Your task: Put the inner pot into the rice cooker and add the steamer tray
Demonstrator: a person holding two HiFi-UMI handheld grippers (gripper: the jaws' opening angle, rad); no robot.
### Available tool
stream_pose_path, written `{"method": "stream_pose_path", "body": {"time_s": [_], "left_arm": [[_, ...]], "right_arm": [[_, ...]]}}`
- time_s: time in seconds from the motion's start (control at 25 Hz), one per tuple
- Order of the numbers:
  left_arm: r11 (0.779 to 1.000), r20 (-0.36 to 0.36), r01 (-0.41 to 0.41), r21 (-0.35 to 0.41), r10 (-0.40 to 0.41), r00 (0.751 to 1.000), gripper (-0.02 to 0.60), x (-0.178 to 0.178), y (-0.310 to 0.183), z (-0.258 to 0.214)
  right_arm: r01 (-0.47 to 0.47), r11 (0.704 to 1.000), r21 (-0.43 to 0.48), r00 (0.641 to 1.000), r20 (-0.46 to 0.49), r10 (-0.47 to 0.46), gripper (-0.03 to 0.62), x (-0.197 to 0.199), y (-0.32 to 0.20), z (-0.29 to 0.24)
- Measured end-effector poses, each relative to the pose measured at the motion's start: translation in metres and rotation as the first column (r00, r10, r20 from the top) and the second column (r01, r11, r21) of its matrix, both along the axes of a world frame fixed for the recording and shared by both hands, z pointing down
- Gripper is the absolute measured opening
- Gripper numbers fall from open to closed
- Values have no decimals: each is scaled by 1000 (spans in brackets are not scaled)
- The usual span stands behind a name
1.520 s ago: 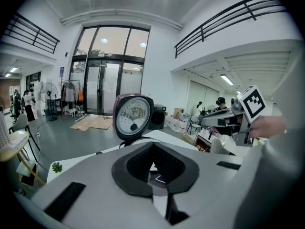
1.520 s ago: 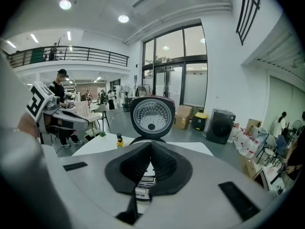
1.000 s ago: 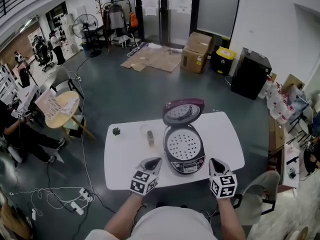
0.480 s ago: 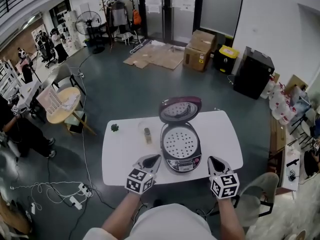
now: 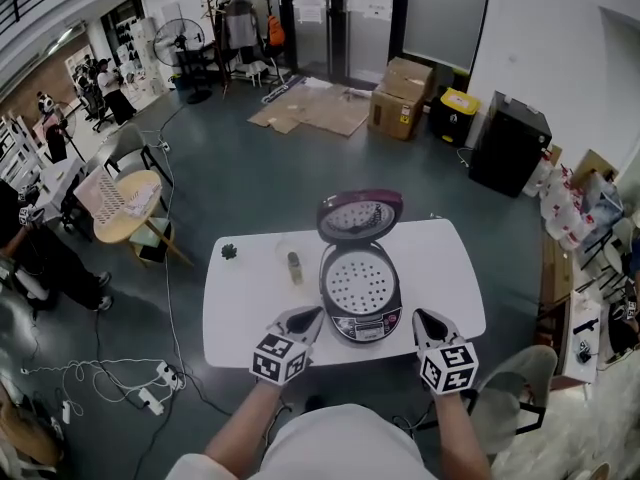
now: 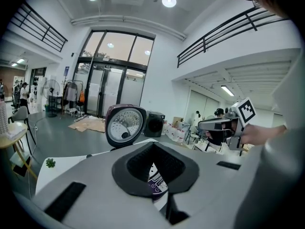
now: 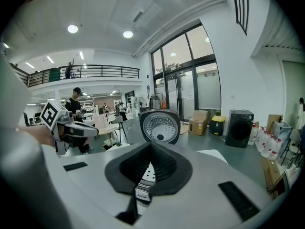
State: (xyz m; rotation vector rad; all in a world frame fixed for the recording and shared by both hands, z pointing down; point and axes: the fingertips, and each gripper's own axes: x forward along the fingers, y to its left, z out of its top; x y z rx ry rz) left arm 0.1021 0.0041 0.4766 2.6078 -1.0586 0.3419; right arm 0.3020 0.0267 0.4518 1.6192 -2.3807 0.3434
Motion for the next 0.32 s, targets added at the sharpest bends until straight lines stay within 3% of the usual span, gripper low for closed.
{"method": "stream_pose_path", "body": {"time_s": [0.32], "left_arm": [[1000,-14,8,-12,-9,1000,13,-5,1,4]], "right_arm": [[30,999,17,1000,5,-30,12,-13,-2,-3]]}}
